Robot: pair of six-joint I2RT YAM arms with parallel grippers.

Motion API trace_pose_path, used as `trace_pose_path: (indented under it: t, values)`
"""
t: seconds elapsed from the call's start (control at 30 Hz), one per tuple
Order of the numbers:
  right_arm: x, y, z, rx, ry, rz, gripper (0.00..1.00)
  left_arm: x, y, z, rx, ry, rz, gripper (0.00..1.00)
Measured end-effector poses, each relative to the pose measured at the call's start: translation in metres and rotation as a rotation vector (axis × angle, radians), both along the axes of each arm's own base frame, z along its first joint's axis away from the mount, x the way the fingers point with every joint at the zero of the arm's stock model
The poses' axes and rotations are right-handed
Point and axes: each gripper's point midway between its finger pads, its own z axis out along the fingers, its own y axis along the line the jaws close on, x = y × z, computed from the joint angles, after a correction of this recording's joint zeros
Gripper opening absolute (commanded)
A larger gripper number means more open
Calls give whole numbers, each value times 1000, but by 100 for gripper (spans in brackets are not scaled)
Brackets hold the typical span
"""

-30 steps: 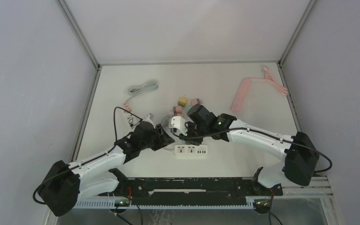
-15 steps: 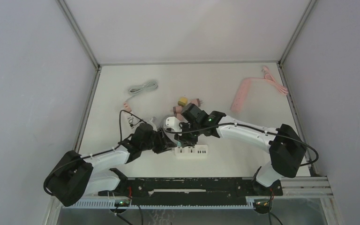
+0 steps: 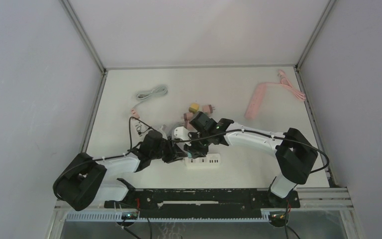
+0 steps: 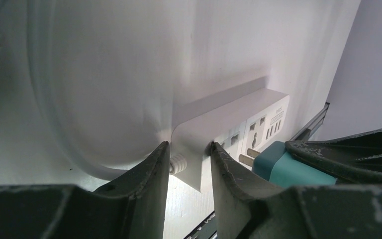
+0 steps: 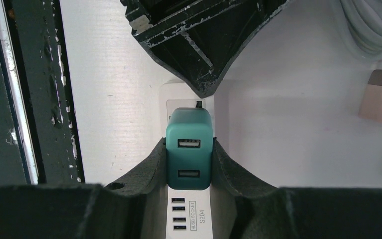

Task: Insert the plug
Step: Insert the plug into the socket.

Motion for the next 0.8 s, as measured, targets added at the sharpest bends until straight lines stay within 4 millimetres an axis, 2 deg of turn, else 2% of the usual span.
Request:
trace_pose_path:
  t: [0.8]
  values:
    - [7, 7, -21, -20, -16, 43, 0, 0, -6, 3, -37, -10, -26, 25]
